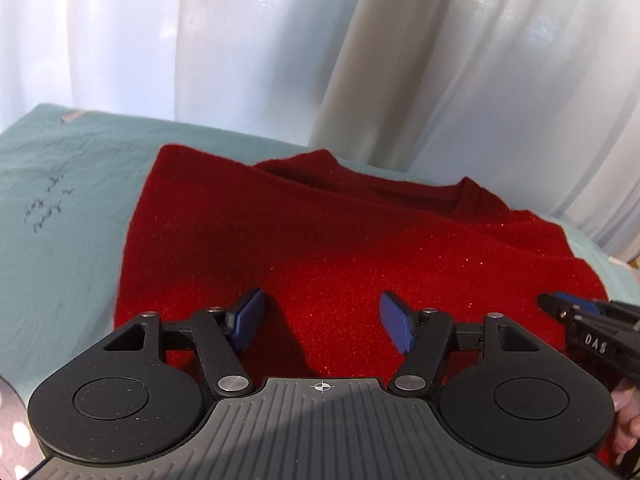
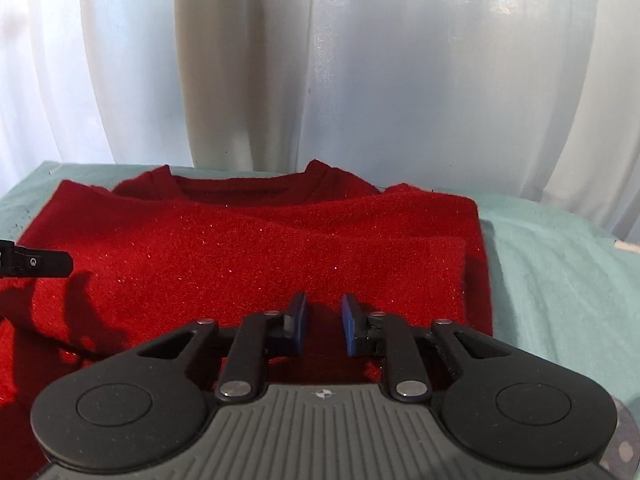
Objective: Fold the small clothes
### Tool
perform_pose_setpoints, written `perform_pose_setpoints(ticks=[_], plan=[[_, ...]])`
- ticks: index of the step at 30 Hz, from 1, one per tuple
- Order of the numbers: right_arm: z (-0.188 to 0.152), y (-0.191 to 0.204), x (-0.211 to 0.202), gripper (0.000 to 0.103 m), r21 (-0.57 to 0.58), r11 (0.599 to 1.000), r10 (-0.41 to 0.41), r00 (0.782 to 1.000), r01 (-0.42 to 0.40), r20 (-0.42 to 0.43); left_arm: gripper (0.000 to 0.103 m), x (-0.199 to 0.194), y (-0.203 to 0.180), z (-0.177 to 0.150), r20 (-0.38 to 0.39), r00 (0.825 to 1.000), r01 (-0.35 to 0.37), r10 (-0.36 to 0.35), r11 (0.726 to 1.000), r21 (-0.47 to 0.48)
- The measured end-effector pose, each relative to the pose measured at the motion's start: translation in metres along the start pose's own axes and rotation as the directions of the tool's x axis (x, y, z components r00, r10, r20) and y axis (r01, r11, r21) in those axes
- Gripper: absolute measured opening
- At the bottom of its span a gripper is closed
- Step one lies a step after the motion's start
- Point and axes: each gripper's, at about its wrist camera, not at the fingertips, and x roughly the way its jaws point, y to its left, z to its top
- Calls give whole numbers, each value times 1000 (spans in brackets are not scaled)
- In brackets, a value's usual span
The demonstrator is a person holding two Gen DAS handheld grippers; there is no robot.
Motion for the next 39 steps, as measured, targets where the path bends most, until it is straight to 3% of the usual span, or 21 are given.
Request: perform_pose_setpoints(ticks=[4,8,12,15,19,23,27,30,35,39], plan=[[13,-5,23,15,-2,1000,-31,999,31,-10,72,19,-5,7,0,998,-61,61,996,64],[18,-2,28,15,-26,998,-53,998,53,-16,70,17,0,9,0,999,-50,50,998,29],[14,-3,3,16,0,1000,-15,1000,15,-13,71,-3,4,4,-3,1000,-30,30,1000,3],[5,-2,-23,24,4,1000,14,1000,-14,19,74,-9,2,0,-10,1000,-22,22,1000,7],[-11,0,-20,31,-77,997,-17,1000,17,6,78,-3,-9,-2,-18,998,-55,57,996,75],[-2,-7,-15,37,-6,1000,3,1000,-3,-25,78,-14,-9,-4,-22,998,-57,59,997,45],[-6,-16,-32,54,93,992,90,995,-87,-31,78,-38,-5,-12,-38,998,-57,59,997,43],[-22,-15,-58,56,111,982,161,986,-155,-46,83,-64,-1,-25,-47,997,-55,58,997,54],[-65,-22,-115,58,163,943,315,937,-291,-152,93,-129,22,-64,-81,997,23,-20,999,32],[-108,-48,-171,61,194,948,294,925,-251,-241,93,-172,51,-106,-174,985,5,-8,1000,-16]])
